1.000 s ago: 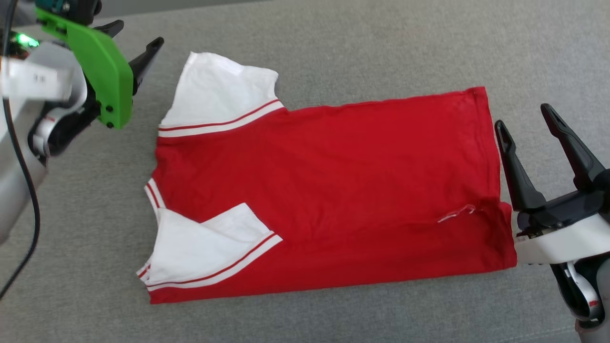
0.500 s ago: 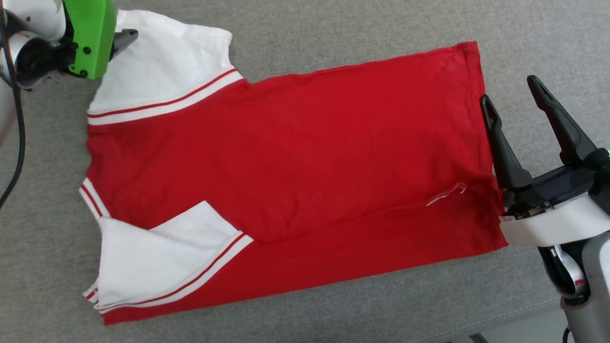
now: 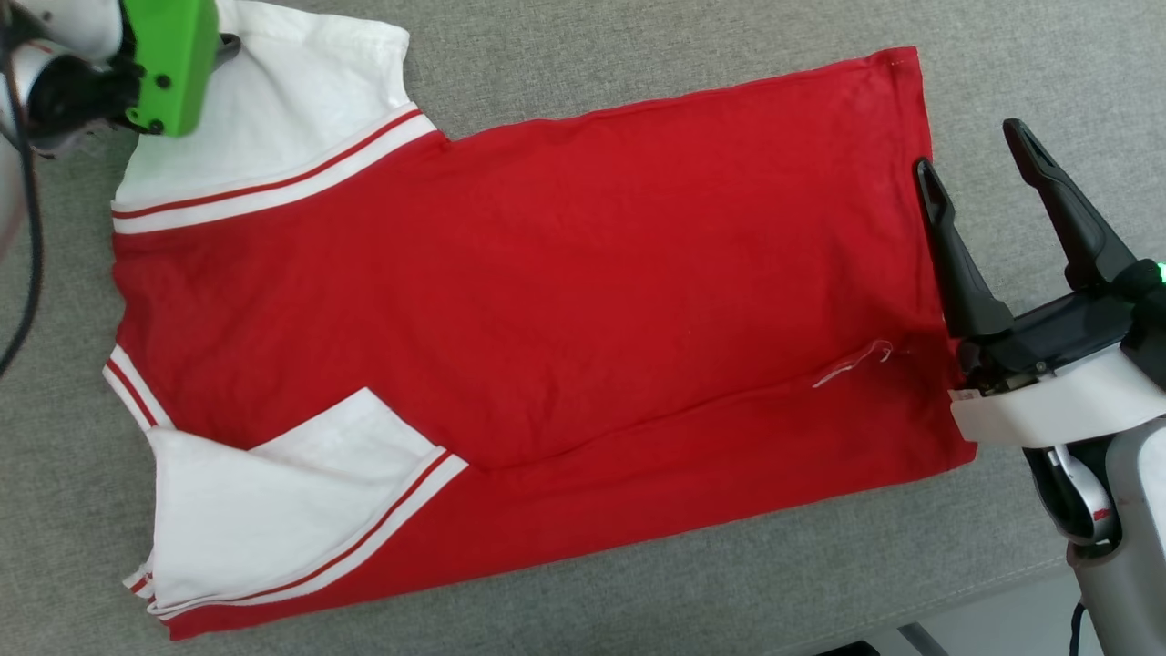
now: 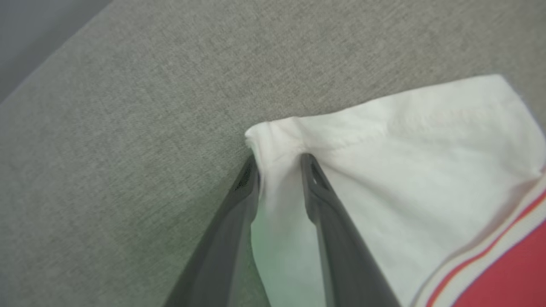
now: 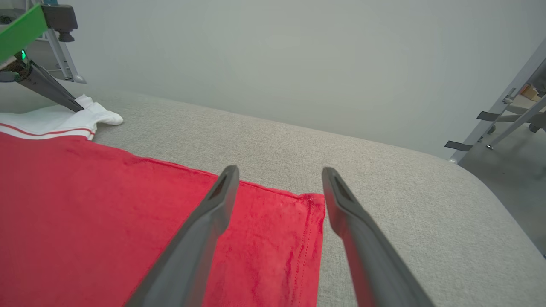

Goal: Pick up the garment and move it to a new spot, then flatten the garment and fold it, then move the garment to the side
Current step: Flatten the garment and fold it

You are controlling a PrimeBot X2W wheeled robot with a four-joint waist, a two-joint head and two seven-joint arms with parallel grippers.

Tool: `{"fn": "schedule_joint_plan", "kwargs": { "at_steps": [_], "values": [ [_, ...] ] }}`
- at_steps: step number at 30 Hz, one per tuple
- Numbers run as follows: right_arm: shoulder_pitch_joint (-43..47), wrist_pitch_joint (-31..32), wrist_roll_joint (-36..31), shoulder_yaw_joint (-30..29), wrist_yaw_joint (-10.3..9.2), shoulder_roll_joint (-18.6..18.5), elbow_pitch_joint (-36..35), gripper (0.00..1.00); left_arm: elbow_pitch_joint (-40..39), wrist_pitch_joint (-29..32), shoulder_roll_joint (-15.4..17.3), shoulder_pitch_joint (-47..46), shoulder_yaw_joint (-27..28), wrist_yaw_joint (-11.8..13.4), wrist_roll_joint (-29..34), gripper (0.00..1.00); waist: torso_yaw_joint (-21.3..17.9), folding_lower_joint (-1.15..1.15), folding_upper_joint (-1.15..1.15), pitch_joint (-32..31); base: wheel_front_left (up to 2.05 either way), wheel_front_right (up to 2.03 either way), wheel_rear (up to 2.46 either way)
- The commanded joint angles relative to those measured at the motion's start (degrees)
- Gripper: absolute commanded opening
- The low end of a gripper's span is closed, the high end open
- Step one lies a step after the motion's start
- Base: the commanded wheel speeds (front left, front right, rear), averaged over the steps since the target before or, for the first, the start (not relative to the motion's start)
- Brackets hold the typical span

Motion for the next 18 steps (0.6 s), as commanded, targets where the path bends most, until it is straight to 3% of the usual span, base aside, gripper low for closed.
{"fn": "schedule_joint_plan", "kwargs": {
  "at_steps": [1,6,8,12,18],
  "values": [
    [-1.11,-0.31,0.27,-0.33,-0.04,-0.42,0.18,1.0,0.22,0.08,-0.08,3.79,-2.42,-0.38,0.33,0.0,0.55,-0.01,0.0,-0.67,0.0,0.0,0.0],
    [-2.62,1.28,0.76,-2.43,-0.04,-2.94,0.17,1.0,-2.05,-5.26,1.06,2.57,-4.18,-0.39,2.74,0.0,1.92,-0.01,0.0,-2.88,0.0,0.0,0.0],
    [-3.97,3.5,0.85,-1.68,-0.04,-6.41,-0.09,1.0,-3.42,-8.55,1.22,2.07,-4.97,-0.39,4.09,0.0,2.77,-0.01,0.0,-4.01,0.0,0.0,0.0],
    [-7.04,12.94,6.34,1.06,-0.04,-13.63,-0.13,1.0,-6.87,-13.99,1.47,2.39,-6.79,-0.4,5.36,0.0,4.63,-0.01,0.0,-6.16,0.0,0.0,0.0],
    [-12.03,32.41,19.68,6.79,-0.04,-24.55,1.13,1.0,-10.98,-20.29,0.83,3.93,-8.13,-0.4,6.14,0.0,7.66,-0.01,0.0,-8.12,0.0,0.0,0.0]
  ]
}}
